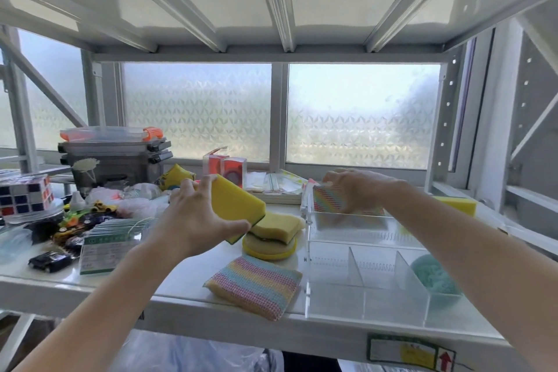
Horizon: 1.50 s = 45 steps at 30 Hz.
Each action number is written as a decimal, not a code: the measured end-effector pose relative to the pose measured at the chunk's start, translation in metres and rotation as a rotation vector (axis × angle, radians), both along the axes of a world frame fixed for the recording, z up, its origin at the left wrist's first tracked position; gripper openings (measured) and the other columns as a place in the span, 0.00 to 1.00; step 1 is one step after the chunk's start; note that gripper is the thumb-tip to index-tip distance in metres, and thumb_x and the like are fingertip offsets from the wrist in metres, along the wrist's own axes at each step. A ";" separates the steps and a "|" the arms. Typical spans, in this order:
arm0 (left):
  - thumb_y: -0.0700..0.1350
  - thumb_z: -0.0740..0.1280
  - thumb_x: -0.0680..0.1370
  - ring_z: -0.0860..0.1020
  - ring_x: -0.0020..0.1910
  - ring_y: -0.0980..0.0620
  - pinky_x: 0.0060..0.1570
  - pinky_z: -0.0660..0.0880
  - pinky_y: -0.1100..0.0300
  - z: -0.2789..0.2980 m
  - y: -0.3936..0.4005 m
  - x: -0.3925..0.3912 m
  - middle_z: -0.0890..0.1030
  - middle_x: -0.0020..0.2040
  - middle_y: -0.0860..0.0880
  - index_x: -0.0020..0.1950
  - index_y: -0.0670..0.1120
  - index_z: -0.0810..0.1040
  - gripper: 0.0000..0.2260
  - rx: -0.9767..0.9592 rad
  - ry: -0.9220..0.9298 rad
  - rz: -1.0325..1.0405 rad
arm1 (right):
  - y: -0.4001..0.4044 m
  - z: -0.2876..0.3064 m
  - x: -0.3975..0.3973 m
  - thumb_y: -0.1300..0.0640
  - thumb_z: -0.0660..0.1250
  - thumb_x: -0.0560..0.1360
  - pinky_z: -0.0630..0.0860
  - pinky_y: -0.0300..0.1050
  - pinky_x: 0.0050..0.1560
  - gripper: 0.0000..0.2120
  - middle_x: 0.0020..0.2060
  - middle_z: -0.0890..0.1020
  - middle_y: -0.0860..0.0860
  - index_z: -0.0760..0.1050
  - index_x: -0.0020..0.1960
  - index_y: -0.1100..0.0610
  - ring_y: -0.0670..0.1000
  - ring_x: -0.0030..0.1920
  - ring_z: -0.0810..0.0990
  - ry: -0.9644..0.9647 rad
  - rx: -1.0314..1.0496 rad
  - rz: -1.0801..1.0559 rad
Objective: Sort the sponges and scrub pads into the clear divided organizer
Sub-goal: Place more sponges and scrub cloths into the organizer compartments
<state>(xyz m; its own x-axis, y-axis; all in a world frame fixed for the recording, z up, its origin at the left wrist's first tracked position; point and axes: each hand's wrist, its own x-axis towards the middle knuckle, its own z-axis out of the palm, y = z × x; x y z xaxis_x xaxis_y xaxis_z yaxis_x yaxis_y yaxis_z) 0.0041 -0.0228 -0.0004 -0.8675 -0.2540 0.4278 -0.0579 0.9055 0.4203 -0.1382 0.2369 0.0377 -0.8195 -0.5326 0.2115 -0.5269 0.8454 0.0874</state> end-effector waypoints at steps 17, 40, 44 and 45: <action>0.66 0.69 0.64 0.65 0.67 0.44 0.59 0.67 0.51 0.033 0.111 -0.013 0.65 0.66 0.44 0.75 0.52 0.53 0.45 -0.004 0.115 -0.216 | 0.132 0.069 0.064 0.44 0.77 0.63 0.73 0.50 0.61 0.39 0.59 0.77 0.52 0.65 0.69 0.54 0.52 0.56 0.75 0.003 -0.076 -0.235; 0.70 0.70 0.61 0.64 0.68 0.33 0.65 0.67 0.44 0.010 0.321 -0.091 0.63 0.69 0.35 0.77 0.44 0.40 0.59 0.140 0.039 -0.223 | 0.229 0.034 0.094 0.42 0.77 0.62 0.73 0.52 0.64 0.44 0.64 0.76 0.51 0.62 0.72 0.53 0.53 0.61 0.76 -0.021 -0.109 -0.358; 0.69 0.71 0.60 0.62 0.69 0.33 0.64 0.66 0.44 0.009 0.325 -0.097 0.62 0.69 0.34 0.76 0.44 0.36 0.62 0.095 0.019 -0.192 | 0.230 0.031 0.092 0.43 0.77 0.63 0.73 0.52 0.64 0.44 0.64 0.75 0.51 0.61 0.72 0.53 0.53 0.61 0.76 -0.030 -0.122 -0.346; 0.68 0.72 0.61 0.63 0.69 0.34 0.63 0.67 0.44 0.008 0.324 -0.097 0.62 0.69 0.34 0.76 0.44 0.36 0.61 0.085 0.015 -0.193 | 0.230 0.030 0.092 0.43 0.77 0.63 0.72 0.52 0.64 0.44 0.65 0.75 0.51 0.61 0.73 0.53 0.53 0.61 0.76 -0.028 -0.119 -0.344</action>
